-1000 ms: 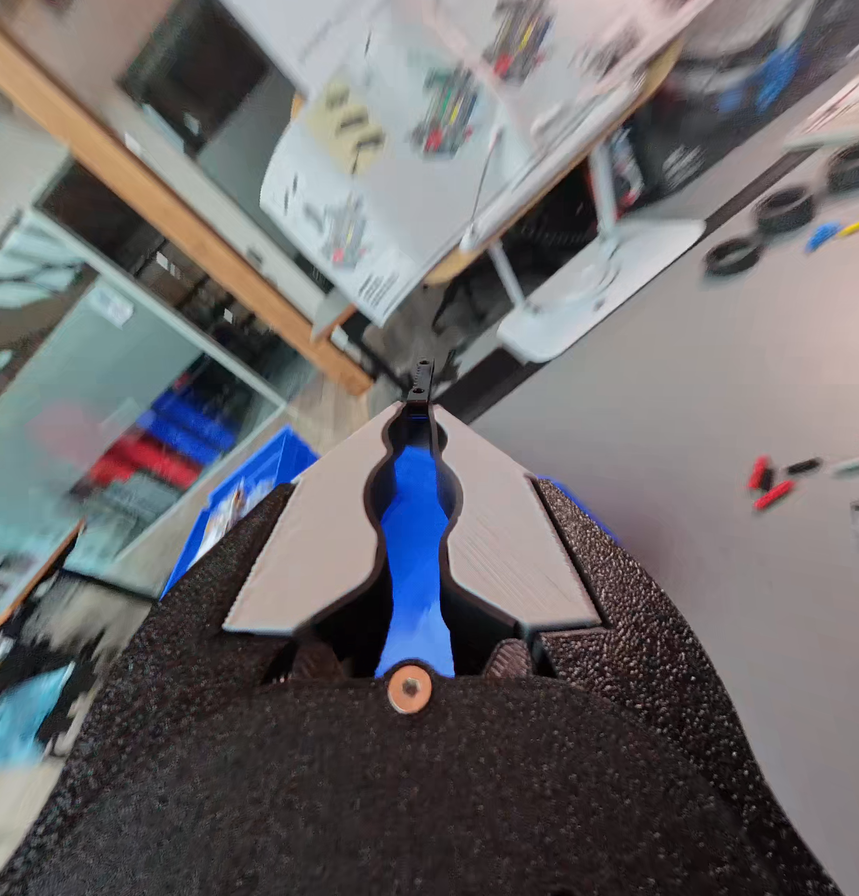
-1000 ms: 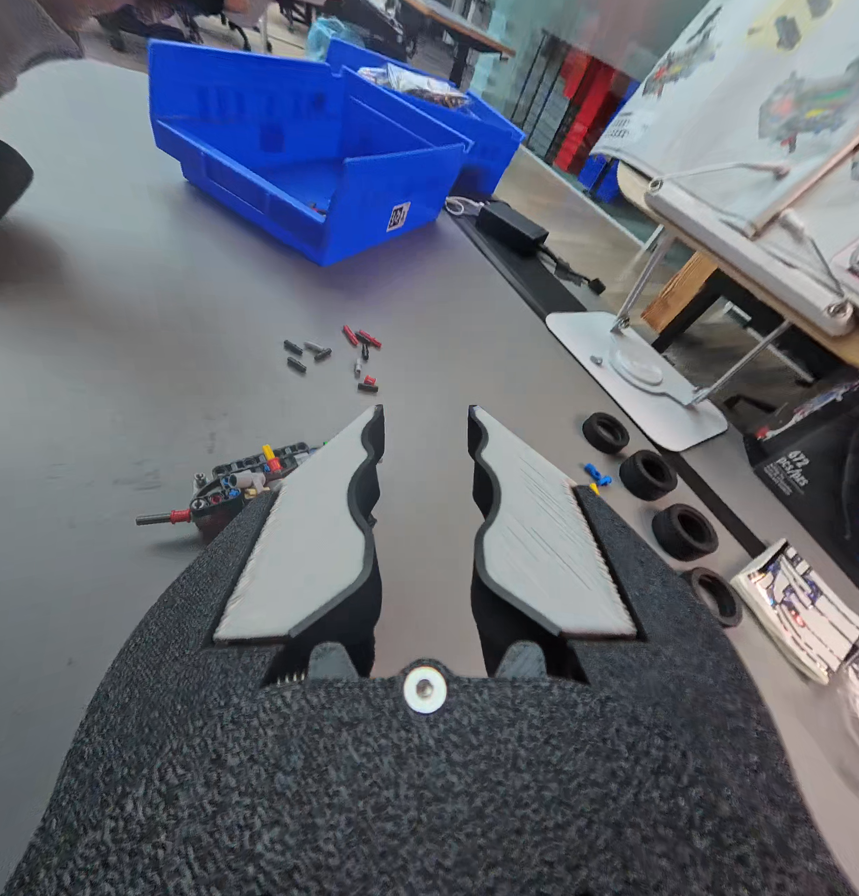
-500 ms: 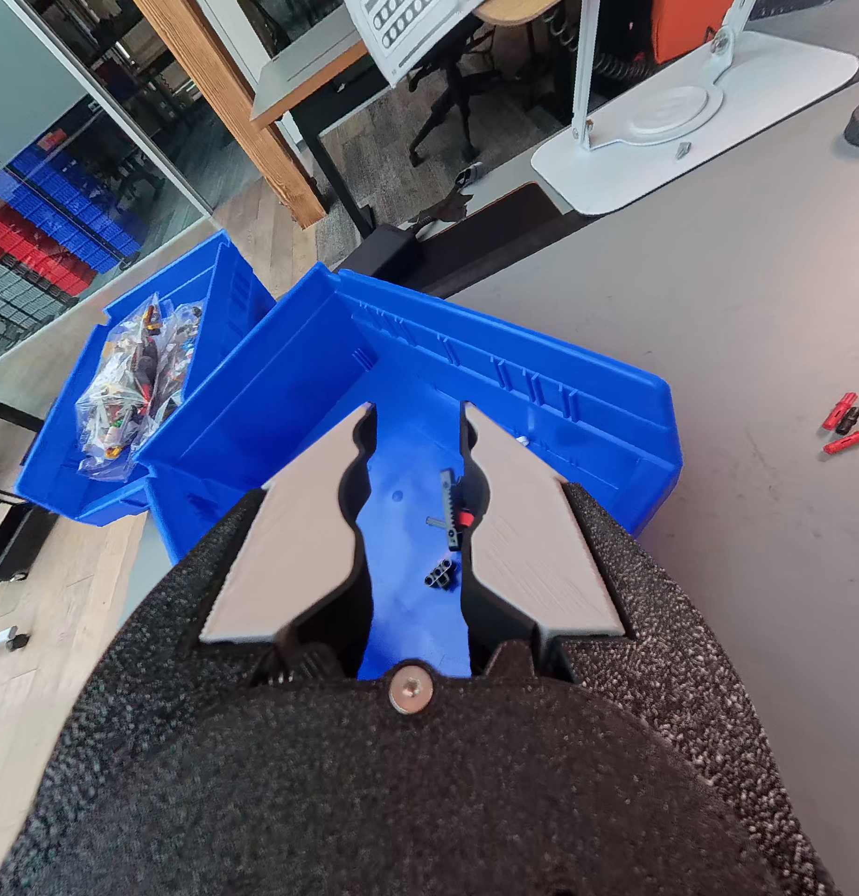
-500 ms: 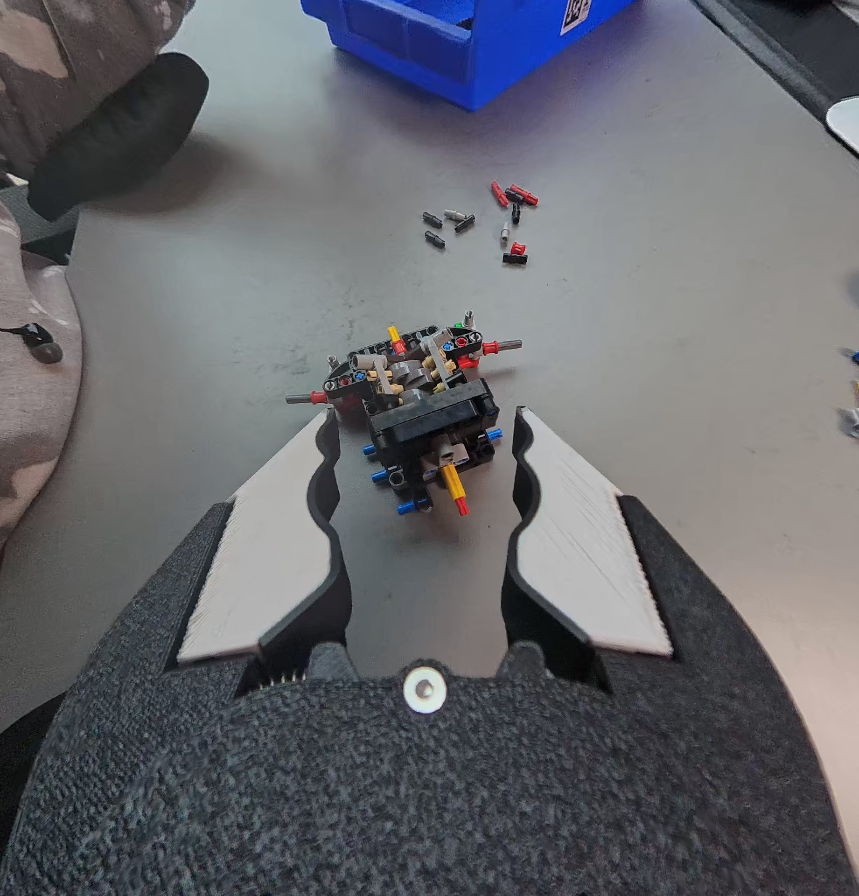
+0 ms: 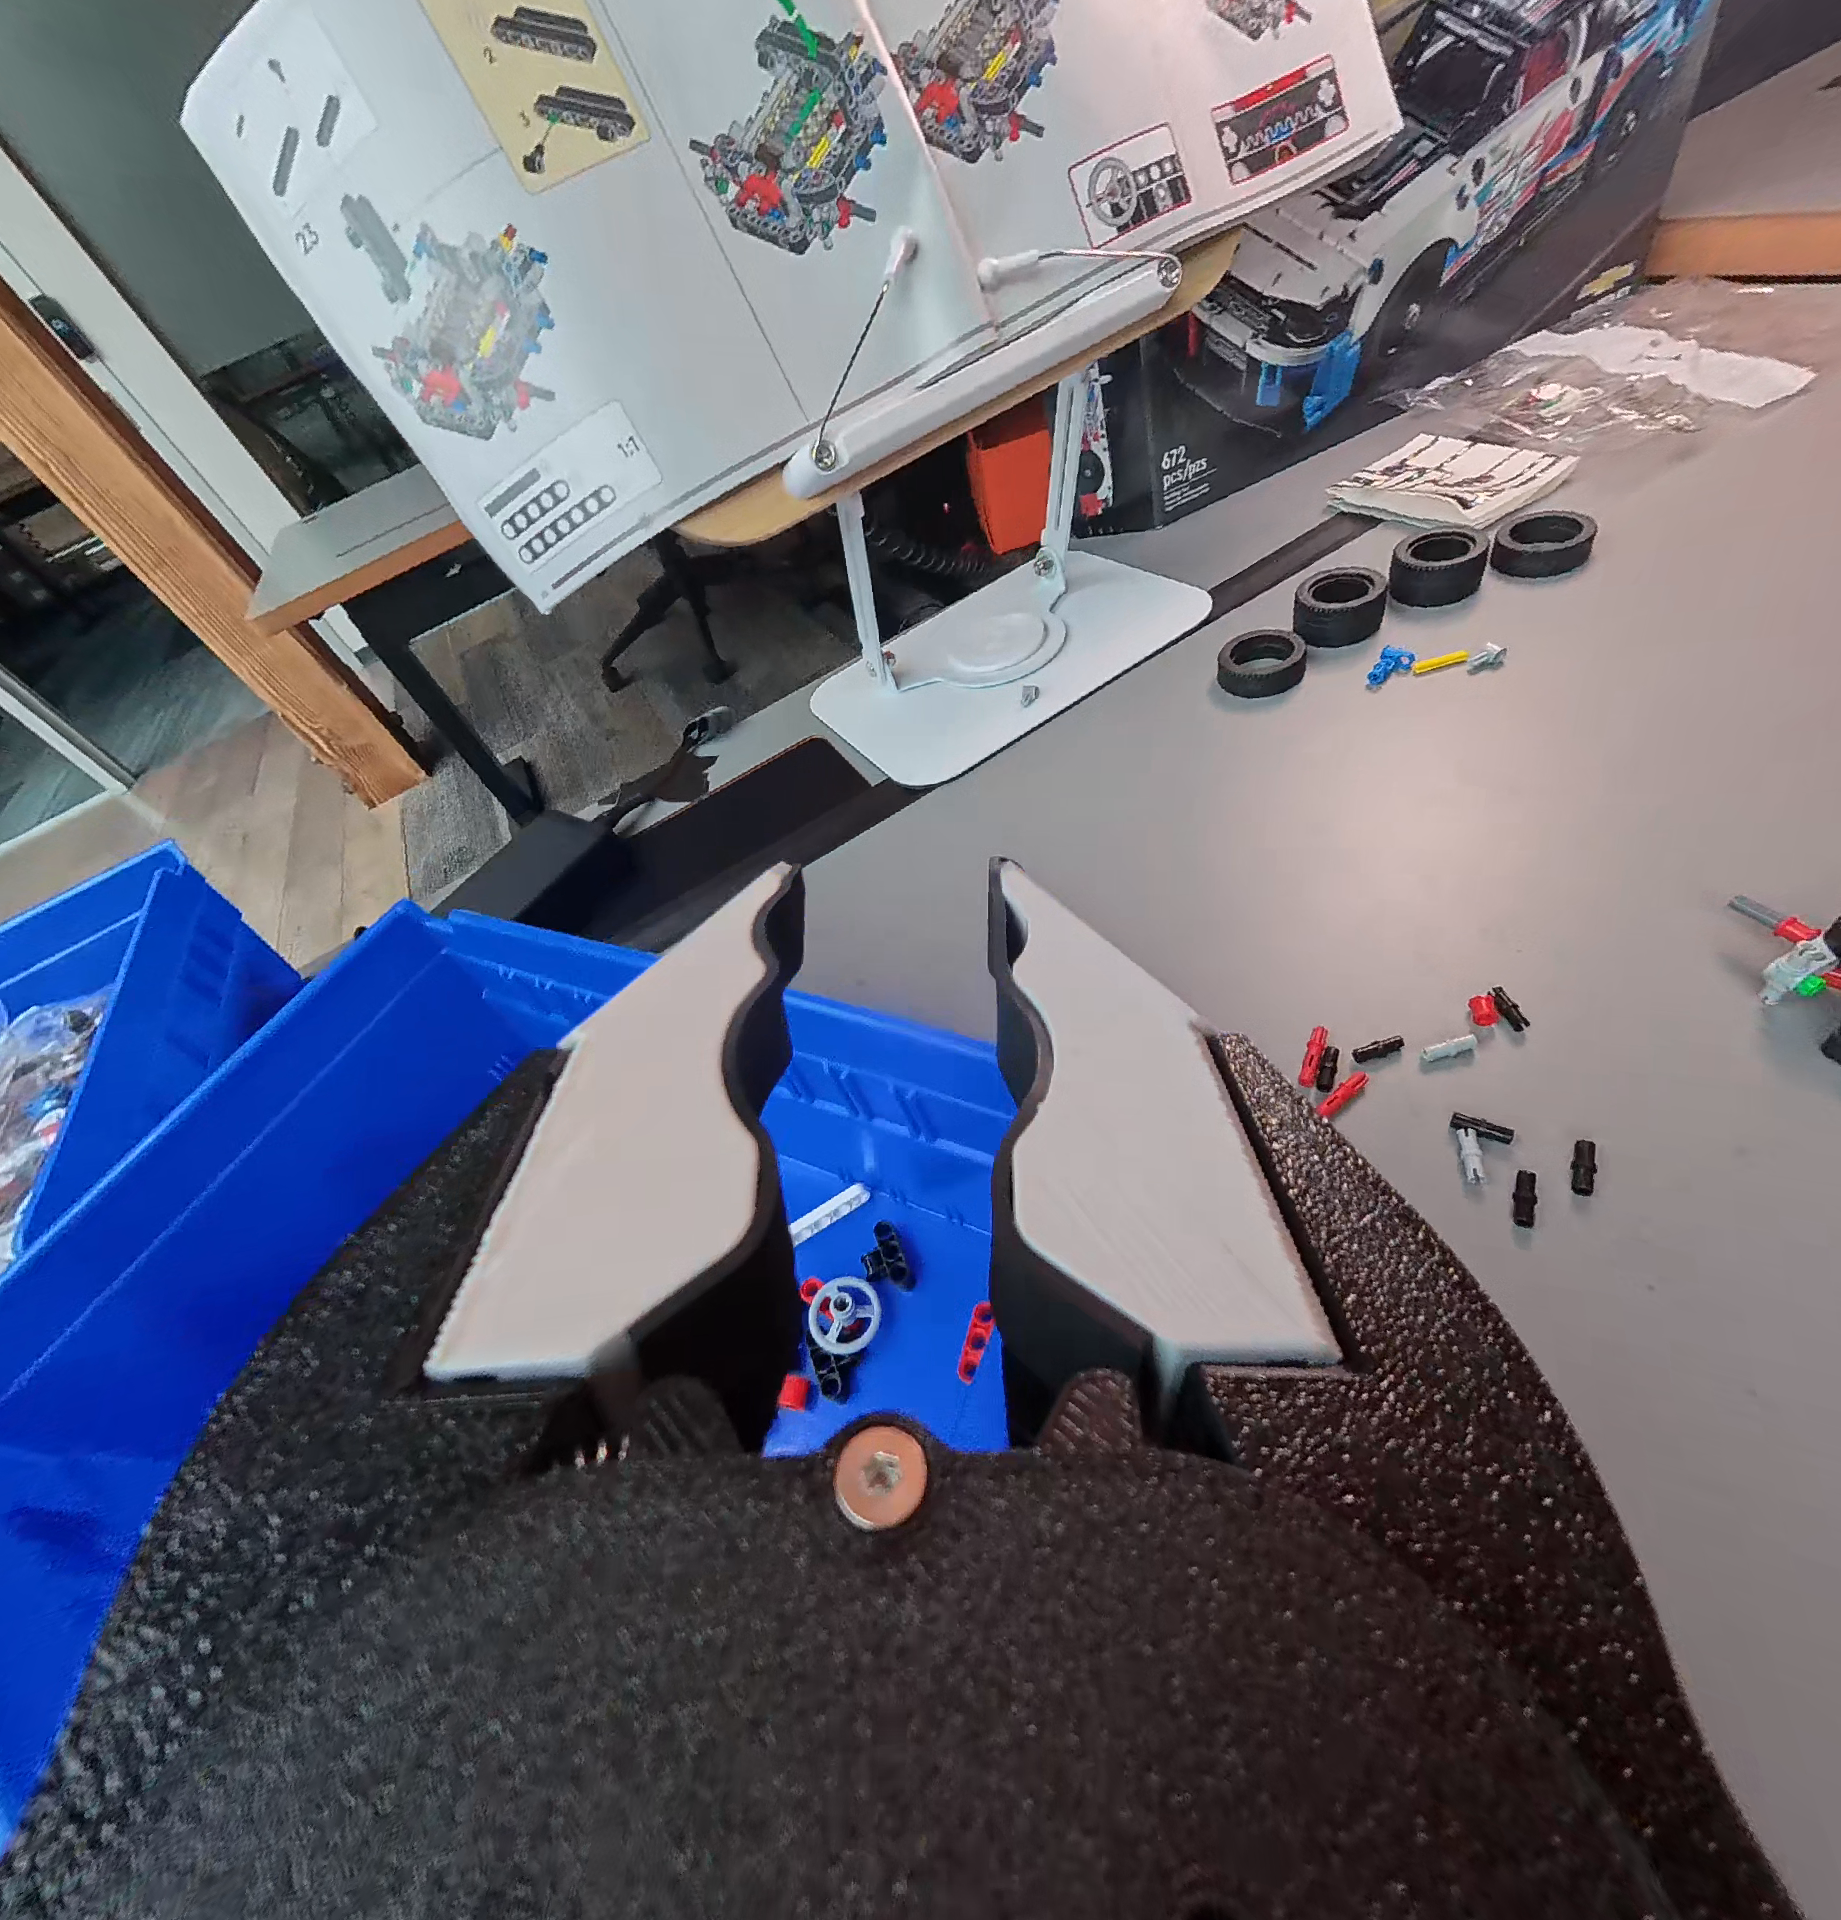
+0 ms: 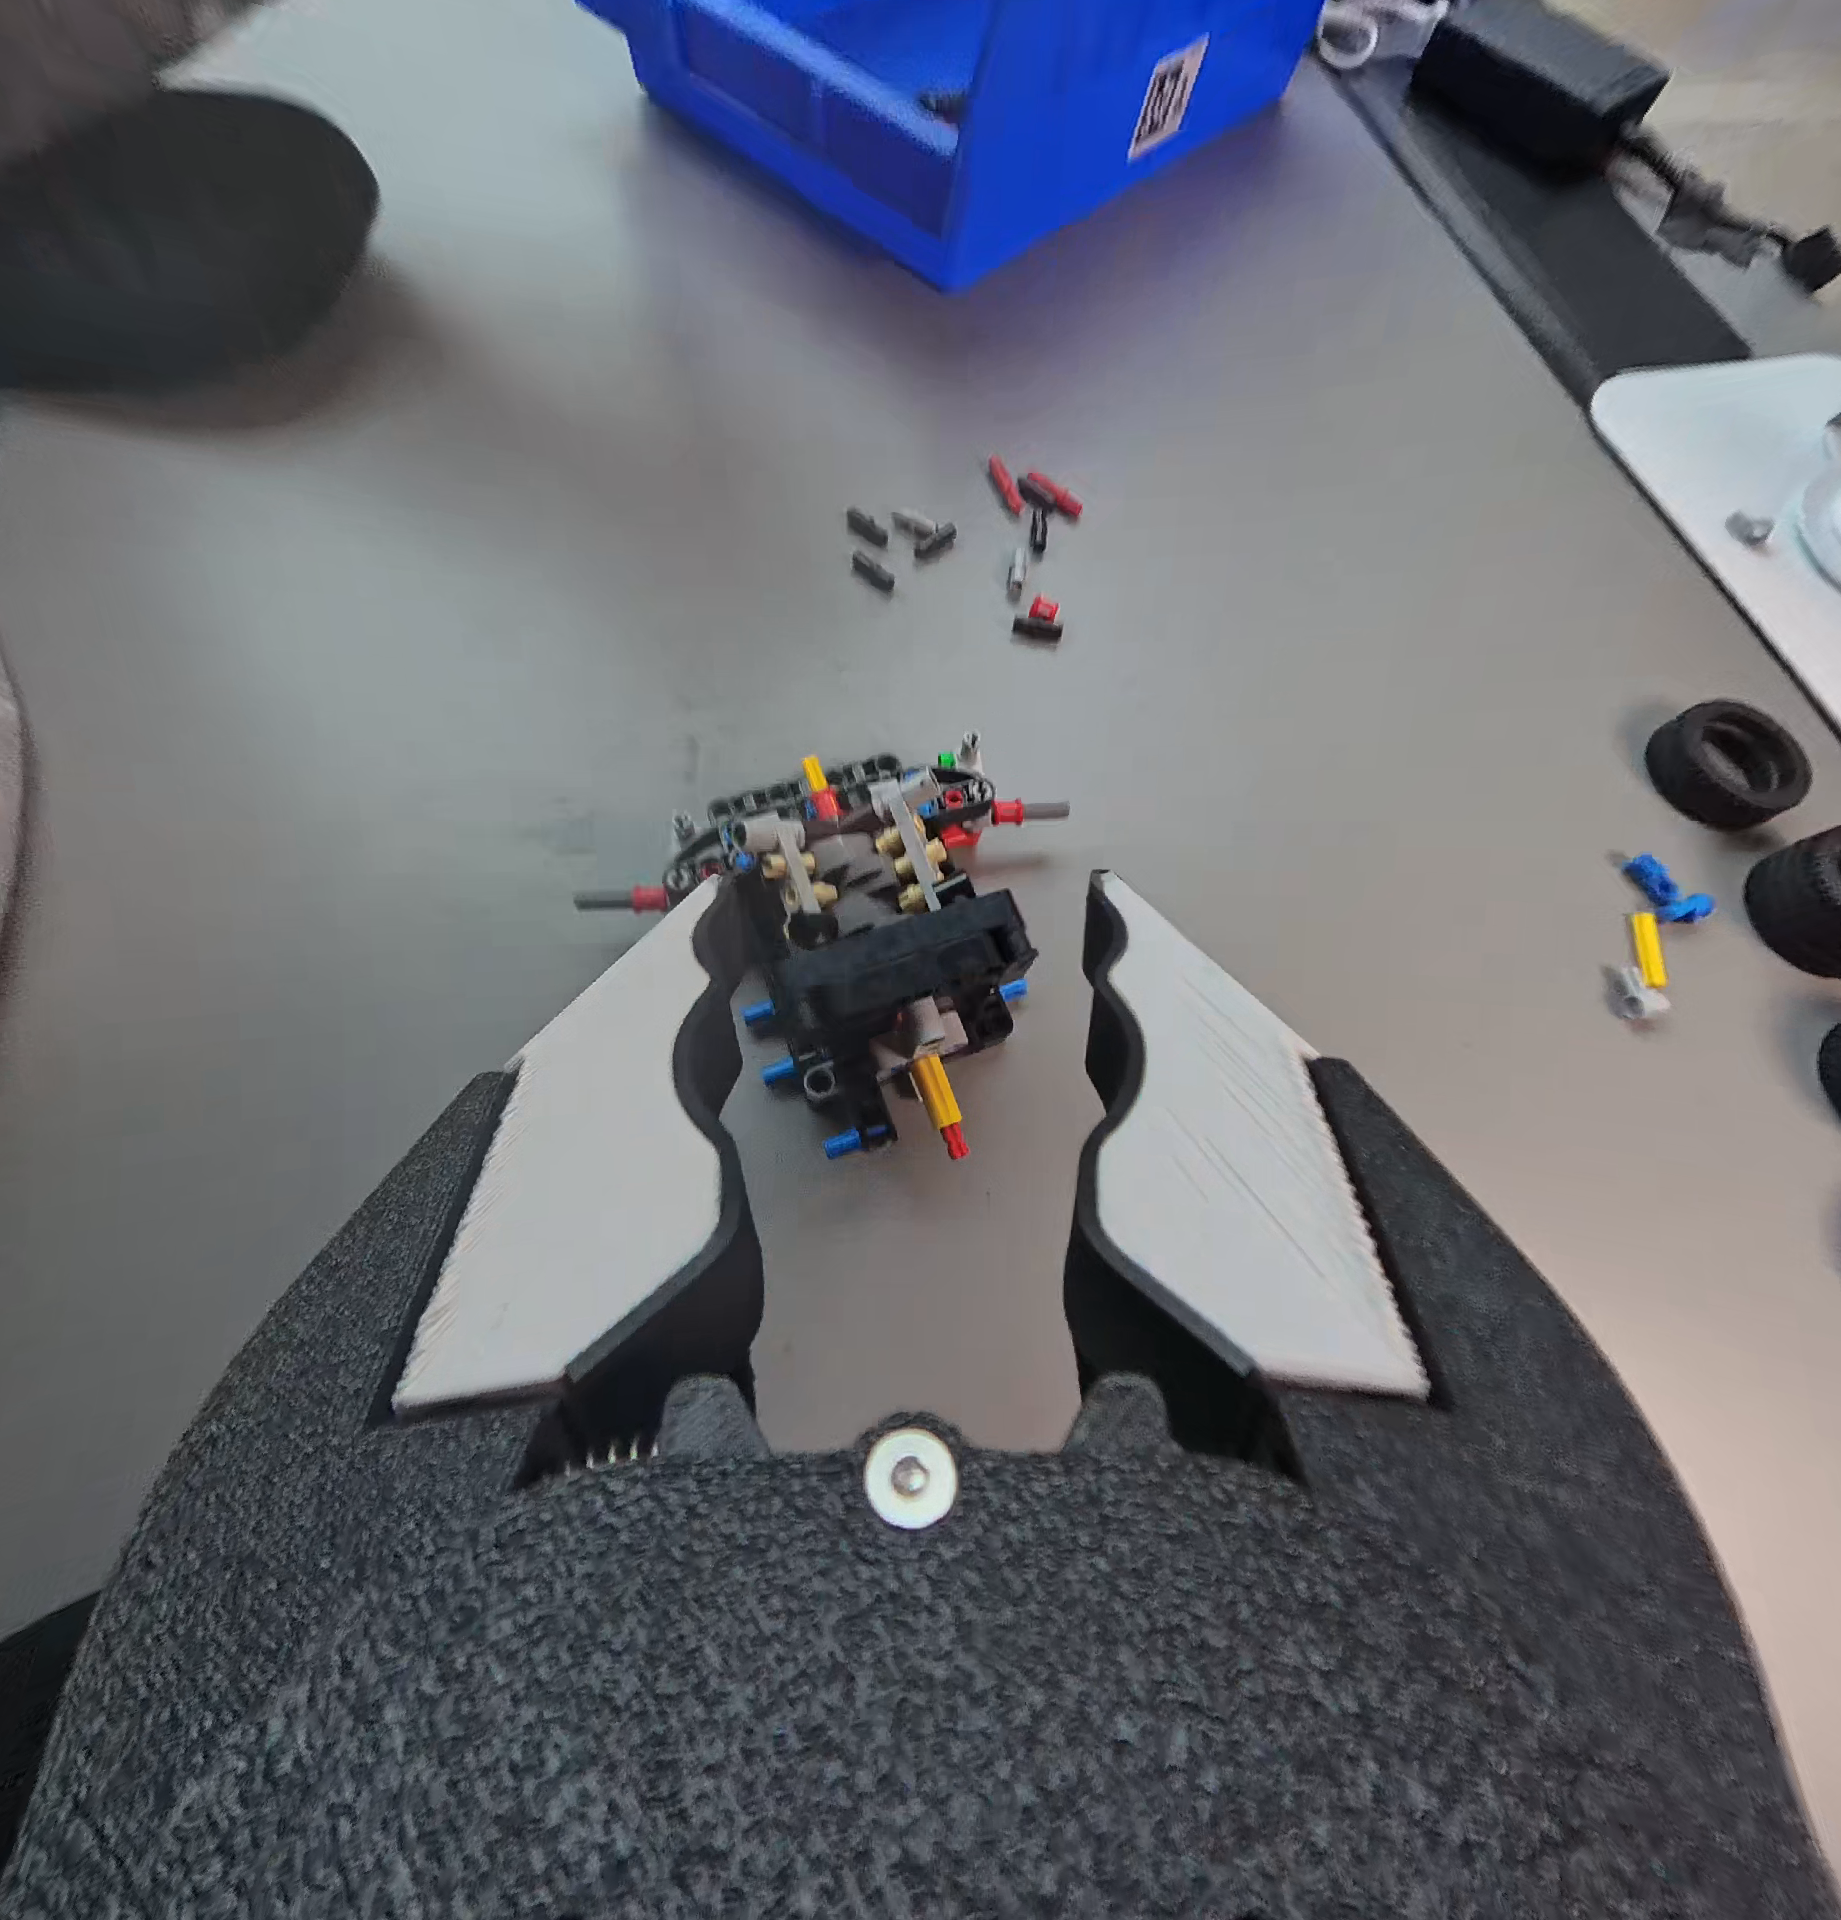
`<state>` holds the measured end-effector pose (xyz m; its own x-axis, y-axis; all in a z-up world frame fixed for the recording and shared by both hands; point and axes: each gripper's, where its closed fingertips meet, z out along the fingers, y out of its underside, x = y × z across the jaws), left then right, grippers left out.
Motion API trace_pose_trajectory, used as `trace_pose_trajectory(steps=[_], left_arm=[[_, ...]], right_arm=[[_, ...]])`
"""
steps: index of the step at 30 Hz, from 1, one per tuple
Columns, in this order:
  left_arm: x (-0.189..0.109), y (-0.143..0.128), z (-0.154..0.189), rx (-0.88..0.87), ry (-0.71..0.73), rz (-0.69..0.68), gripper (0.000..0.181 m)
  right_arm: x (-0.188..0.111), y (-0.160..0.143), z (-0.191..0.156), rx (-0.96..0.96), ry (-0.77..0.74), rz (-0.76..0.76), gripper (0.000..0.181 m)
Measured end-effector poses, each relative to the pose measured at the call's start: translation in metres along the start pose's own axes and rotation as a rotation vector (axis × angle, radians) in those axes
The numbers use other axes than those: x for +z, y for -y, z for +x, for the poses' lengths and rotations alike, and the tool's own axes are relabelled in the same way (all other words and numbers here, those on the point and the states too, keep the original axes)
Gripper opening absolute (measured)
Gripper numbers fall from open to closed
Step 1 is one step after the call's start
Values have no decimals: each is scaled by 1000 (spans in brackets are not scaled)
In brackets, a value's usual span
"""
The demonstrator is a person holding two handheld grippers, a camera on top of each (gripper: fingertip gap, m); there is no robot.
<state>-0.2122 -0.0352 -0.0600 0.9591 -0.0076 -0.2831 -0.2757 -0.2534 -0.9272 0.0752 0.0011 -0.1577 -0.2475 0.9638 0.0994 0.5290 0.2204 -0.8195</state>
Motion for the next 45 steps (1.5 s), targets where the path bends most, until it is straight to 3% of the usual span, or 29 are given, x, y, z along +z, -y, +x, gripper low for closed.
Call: trace_pose_trajectory(steps=[4, 7, 11, 16, 21, 27, 35, 40, 45], left_arm=[[9, 14, 6, 7, -40, 39, 35], [19, 27, 5, 2, -55, 81, 35], [41, 49, 0, -28, -73, 129, 43], [71, 72, -15, -90, -69, 174, 43], [96, 94, -58, -129, 31, 250, 39], [127, 117, -123, -223, 104, 316, 1], [198, 125, -188, -280, 133, 253, 0], [230, 125, -203, -300, 146, 206, 0], [243, 121, -201, -294, 147, 182, 0]], right_arm=[[-22, 44, 25, 35, -80, 199, 60], [-30, 60, 58, 47, -207, 284, 58], [-30, 76, 87, 117, -269, 390, 49], [-31, 85, 111, 136, -360, 473, 0], [-25, 71, 119, 195, -408, 491, 0], [-26, 57, 112, 255, -408, 463, 0], [-34, 51, 87, 250, -416, 469, 0], [-28, 30, 81, 269, -427, 422, 0], [-31, 21, 86, 260, -453, 411, 0]])
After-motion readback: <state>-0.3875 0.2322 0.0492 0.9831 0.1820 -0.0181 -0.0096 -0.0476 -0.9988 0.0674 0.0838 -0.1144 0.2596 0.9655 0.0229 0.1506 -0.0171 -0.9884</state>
